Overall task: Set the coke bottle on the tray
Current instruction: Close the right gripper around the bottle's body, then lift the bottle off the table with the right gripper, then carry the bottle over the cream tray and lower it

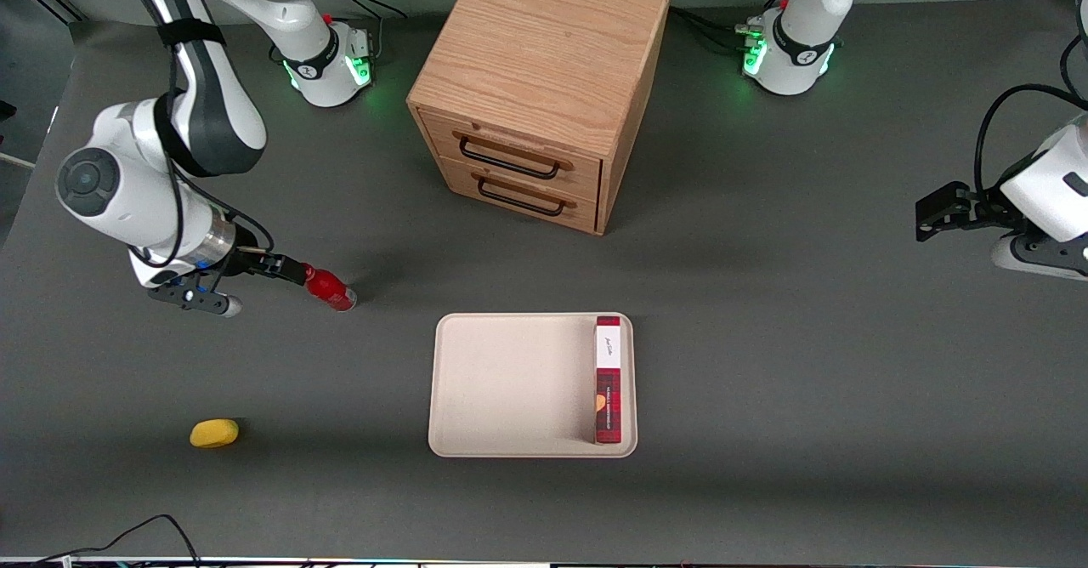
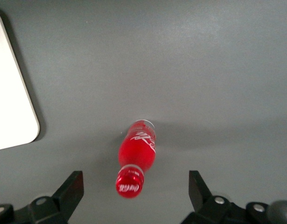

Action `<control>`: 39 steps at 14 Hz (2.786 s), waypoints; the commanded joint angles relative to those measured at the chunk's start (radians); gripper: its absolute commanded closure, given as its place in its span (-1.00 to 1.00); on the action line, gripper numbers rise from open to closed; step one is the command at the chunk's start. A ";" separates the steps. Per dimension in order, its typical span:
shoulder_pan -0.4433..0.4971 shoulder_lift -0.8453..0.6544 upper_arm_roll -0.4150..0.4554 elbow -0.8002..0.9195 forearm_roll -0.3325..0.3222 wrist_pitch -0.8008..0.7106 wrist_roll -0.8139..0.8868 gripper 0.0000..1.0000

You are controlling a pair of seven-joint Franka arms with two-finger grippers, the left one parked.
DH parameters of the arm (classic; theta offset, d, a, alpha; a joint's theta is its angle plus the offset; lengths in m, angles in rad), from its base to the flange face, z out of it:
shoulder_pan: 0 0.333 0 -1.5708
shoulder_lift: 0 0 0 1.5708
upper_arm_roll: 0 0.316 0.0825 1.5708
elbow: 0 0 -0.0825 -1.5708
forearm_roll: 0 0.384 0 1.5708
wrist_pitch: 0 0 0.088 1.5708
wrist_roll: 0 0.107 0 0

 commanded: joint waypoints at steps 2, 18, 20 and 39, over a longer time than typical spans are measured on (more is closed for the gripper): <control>0.019 0.002 0.009 -0.099 0.022 0.142 0.043 -1.00; 0.021 -0.018 0.033 0.127 -0.026 -0.145 0.017 1.00; 0.019 0.003 0.027 0.338 -0.024 -0.367 -0.029 1.00; 0.292 0.822 0.067 1.272 -0.124 -0.339 0.725 1.00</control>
